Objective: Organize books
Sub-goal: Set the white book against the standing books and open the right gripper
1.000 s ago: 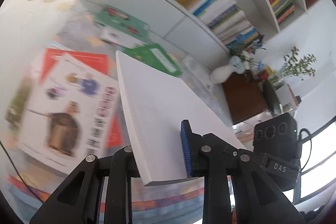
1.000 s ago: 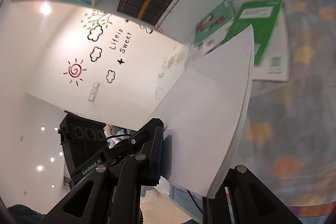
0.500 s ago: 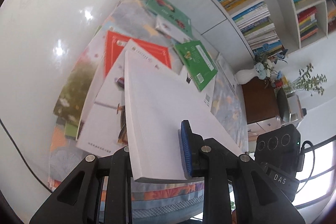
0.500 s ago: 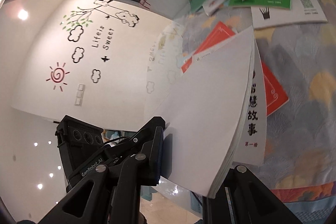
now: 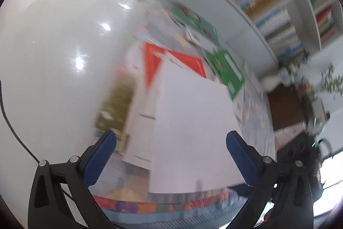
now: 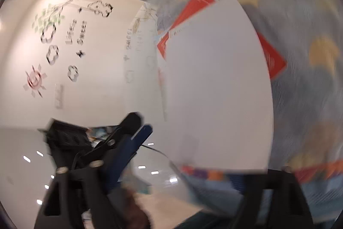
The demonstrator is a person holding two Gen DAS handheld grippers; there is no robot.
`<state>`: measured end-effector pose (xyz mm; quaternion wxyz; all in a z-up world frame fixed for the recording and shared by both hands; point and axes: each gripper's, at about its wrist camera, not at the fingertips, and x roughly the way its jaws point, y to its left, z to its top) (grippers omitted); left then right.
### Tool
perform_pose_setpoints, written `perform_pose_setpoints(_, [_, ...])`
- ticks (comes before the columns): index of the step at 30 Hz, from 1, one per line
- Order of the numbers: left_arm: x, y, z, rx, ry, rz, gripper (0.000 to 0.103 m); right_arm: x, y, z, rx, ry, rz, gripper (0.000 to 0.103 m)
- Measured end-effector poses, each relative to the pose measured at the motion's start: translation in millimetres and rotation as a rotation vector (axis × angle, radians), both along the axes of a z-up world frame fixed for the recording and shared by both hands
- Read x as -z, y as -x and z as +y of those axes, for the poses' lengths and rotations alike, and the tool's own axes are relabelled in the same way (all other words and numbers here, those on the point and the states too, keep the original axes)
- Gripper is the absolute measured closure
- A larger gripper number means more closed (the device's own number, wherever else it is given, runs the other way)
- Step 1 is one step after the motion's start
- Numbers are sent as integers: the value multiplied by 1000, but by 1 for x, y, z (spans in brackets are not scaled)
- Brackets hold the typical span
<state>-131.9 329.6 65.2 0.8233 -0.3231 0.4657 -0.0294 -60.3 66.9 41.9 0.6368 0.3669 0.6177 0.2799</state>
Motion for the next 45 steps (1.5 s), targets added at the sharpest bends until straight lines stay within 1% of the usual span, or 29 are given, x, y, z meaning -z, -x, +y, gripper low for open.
perform_pose_setpoints(1, [2,4,9,-31,8,10,1,4,1,-5,18,-11,31,9])
perform_pose_setpoints(3, [5,17,30,-126,18,29,1,11,-1,-17,53,-26,85,8])
perform_pose_setpoints(5, [9,30,47,-217,33,31,1,19,-4,-35,105,-82,145,4])
perform_pose_setpoints(7, [15,40,59,-287,51,43,1,22,-6,-44,116,-91,168,0])
perform_pose_setpoints(8, [16,43,62,-306,56,53,1,22,-7,-45,91,-83,161,0])
perform_pose_setpoints(11, [17,51,62,-371,78,79,1,19,-8,-38,-30,-1,123,0])
perform_pose_setpoints(13, [12,54,55,-395,92,83,1,17,-12,-33,-107,-32,107,0])
perform_pose_setpoints(15, [4,57,42,-403,94,83,1,10,-17,-29,-178,-17,74,0])
perform_pose_setpoints(18, [-10,64,18,-413,56,96,1,-4,-18,-43,-270,-27,-5,0])
perform_pose_setpoints(20, [-24,74,-2,-450,31,106,1,-5,-20,-69,-245,-10,-28,0])
perform_pose_setpoints(21, [-29,79,-11,-469,30,105,1,-3,-26,-89,-205,9,-33,0])
perform_pose_setpoints(22, [-35,85,-22,-488,40,100,1,0,-30,-100,-180,30,-29,0])
perform_pose_setpoints(23, [-38,88,-29,-495,51,96,1,6,-40,-117,-146,83,-17,0])
perform_pose_setpoints(25, [-39,93,-45,-498,58,100,1,16,-52,-128,-137,115,-5,0])
perform_pose_setpoints(26, [-38,94,-51,-494,49,116,1,27,-59,-126,-171,119,23,0])
perform_pose_setpoints(27, [-36,94,-57,-487,37,132,1,40,-64,-120,-219,125,81,0])
perform_pose_setpoints(28, [-35,94,-65,-473,25,137,1,48,-64,-116,-240,113,121,0])
perform_pose_setpoints(29, [-35,94,-72,-463,15,128,1,56,-64,-108,-248,57,164,0])
perform_pose_setpoints(31, [-35,95,-82,-456,-4,110,1,58,-65,-100,-252,-6,180,0])
perform_pose_setpoints(33, [-29,89,-87,-424,-4,115,1,61,-63,-84,-282,6,185,0])
perform_pose_setpoints(35, [-23,83,-88,-387,9,118,1,68,-60,-72,-310,55,199,0])
perform_pose_setpoints(37, [-16,77,-83,-382,17,124,1,75,-58,-63,-323,67,219,0])
perform_pose_setpoints(40, [-6,71,-75,-390,60,128,1,74,-54,-49,-335,68,256,0])
perform_pose_setpoints(42, [1,62,-68,-378,90,130,1,72,-54,-42,-347,53,277,0])
perform_pose_setpoints(45, [5,36,-55,-331,69,131,1,68,-57,-20,-373,19,279,0])
